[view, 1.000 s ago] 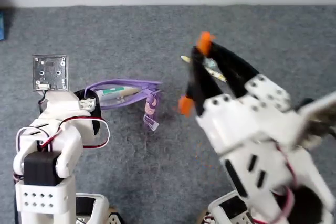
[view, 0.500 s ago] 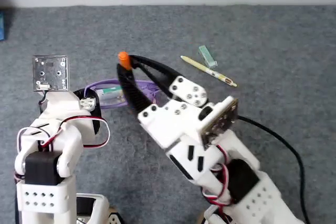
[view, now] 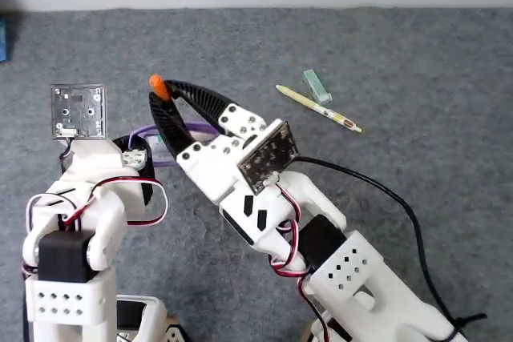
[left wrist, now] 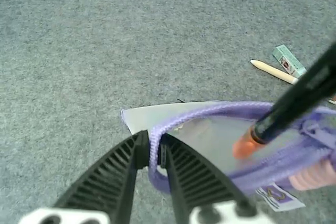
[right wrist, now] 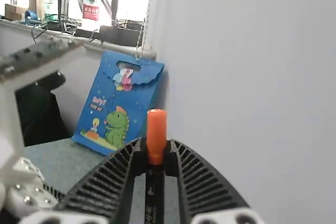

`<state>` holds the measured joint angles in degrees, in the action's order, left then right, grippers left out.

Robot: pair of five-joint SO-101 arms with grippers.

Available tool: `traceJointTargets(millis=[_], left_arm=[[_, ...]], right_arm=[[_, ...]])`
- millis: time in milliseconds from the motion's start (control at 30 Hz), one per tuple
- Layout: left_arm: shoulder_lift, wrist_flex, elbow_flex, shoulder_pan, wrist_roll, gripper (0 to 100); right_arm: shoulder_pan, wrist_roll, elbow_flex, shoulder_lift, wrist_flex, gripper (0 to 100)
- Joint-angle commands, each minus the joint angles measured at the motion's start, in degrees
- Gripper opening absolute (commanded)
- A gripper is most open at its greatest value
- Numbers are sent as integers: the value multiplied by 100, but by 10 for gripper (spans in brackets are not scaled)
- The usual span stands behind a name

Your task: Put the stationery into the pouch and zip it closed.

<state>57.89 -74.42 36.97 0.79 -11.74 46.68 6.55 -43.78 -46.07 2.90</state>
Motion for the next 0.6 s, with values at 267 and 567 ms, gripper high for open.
traceJointTargets(millis=[267, 567], left_arm=[[-79, 26, 66, 9, 53, 12], [-70, 35, 66, 18, 53, 12]], right_arm=[[-268, -26, 844, -119, 2422, 236], [-2316, -158, 1987, 400, 3925, 48]])
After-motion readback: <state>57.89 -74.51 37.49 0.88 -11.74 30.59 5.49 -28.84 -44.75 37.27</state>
